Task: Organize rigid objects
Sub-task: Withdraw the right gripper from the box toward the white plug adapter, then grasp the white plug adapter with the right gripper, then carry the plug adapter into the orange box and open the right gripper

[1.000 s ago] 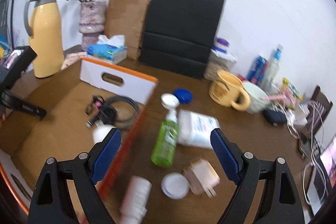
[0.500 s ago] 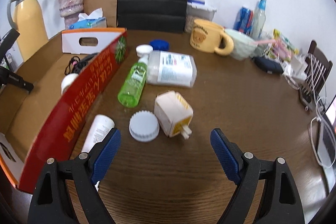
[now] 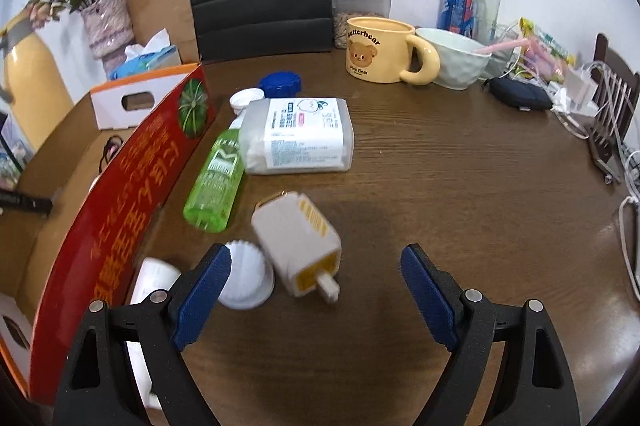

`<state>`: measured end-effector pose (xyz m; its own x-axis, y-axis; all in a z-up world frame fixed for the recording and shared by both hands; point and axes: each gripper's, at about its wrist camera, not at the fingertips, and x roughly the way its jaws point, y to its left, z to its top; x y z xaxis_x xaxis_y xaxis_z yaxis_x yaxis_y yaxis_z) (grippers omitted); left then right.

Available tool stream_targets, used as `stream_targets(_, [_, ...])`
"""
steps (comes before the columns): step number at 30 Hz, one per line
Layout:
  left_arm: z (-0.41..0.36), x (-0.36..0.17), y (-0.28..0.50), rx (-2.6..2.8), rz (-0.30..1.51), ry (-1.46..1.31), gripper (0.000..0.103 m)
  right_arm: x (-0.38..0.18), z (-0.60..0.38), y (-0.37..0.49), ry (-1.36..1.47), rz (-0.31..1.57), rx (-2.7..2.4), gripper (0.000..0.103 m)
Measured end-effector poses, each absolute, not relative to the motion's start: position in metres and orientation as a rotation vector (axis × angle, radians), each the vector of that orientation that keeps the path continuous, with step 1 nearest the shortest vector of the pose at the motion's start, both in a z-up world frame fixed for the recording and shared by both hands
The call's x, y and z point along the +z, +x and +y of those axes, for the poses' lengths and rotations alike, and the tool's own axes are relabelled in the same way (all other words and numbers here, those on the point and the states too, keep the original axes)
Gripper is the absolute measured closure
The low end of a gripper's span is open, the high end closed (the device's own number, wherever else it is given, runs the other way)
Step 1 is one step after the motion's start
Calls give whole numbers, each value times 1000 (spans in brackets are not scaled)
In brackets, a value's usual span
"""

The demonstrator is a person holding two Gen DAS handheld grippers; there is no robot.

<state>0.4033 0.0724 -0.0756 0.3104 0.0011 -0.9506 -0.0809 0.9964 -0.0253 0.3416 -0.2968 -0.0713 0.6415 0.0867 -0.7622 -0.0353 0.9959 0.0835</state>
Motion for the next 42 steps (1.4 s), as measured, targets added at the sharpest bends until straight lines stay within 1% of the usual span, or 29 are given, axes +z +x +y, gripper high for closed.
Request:
stream_targets(5, [72, -75, 403, 54, 1254, -70, 97, -79, -299, 348, 110, 867, 108, 13])
stream_targets(6, [72, -75, 404, 54, 1255, -70, 97, -80, -297, 348, 106, 868, 112, 25])
stream_targets(7, [72, -75, 404, 54, 1255, -71, 97, -81, -295, 348, 100, 871, 117, 42])
stream_targets(8, [72, -75, 404, 54, 1254, -70, 97, -81, -294, 349, 107, 870, 137, 45])
stream_targets(10, [71, -75, 404, 54, 1254, -71, 97, -80, -291, 348, 103, 858, 146, 61])
stream_targets(11, [72, -75, 404, 54, 1255, -70, 97, -80, -290, 348, 103, 853, 146, 63])
stream_targets(16, [72, -75, 404, 54, 1254, -70, 97, -75, -289, 342, 87, 810, 120, 66])
stream_targets(29, [72, -75, 403, 54, 1254, -71, 97, -57, -276, 323, 26, 669, 30, 67])
stream_targets(42, [72, -75, 403, 54, 1254, -71, 97, -31, -258, 322, -7, 587, 65, 67])
